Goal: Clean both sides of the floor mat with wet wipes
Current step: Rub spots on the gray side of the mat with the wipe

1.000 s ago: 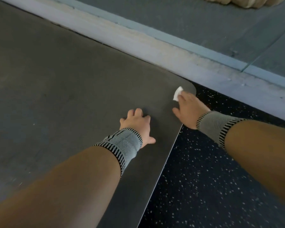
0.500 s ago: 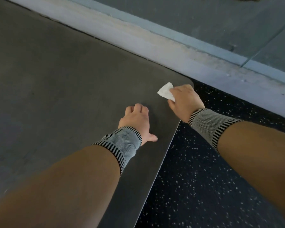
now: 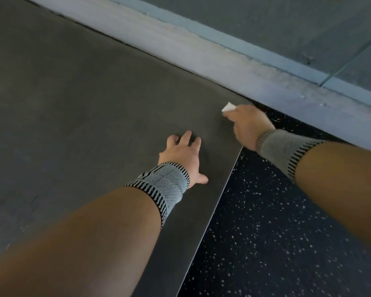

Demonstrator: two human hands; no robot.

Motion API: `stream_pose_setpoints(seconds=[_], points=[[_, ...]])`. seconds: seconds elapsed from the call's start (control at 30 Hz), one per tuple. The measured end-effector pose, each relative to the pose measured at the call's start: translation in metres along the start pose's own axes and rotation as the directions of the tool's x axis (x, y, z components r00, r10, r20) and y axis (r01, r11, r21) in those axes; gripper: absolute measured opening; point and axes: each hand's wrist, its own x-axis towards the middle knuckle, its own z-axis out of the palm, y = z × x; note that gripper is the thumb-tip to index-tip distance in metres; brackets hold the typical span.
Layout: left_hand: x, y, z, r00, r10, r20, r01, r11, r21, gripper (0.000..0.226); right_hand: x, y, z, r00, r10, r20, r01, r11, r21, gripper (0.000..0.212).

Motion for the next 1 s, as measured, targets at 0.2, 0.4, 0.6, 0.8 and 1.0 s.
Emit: stream_pose_setpoints(seconds=[0.2,0.4,0.6,0.8,1.0], points=[[0.002,-0.001,0.002,1.000,-0.011,0.019,0.011,1.000,-0.004,0.113,0.011,0.009,-0.001,0.996,-0.011,-0.084,0.010,1.000,-0.023,0.025],[0.003,0.000,0.001,1.000,-0.010,0.014,0.010,1.000,0.000,0.113,0.020,0.018,0.008,0.955,0.281,-0.097,-0.266,0.953,0.143,0.032],[0.003,-0.002,0.003,1.000,-0.005,0.006,0.005,1.000,0.001,0.114,0.024,0.011,0.006,0.904,0.403,-0.143,-0.370,0.905,0.213,0.025],[0.002,-0.002,0.001,1.000,-0.002,0.004,0.002,1.000,-0.001,0.114,0.005,0.000,0.008,0.992,0.055,-0.115,-0.036,0.986,0.160,0.027],[0.002,-0.004,0.004,1.000,0.009,-0.009,-0.008,1.000,0.023,0.114,0.030,0.015,0.003,0.943,0.325,-0.071,-0.321,0.945,0.058,0.035]])
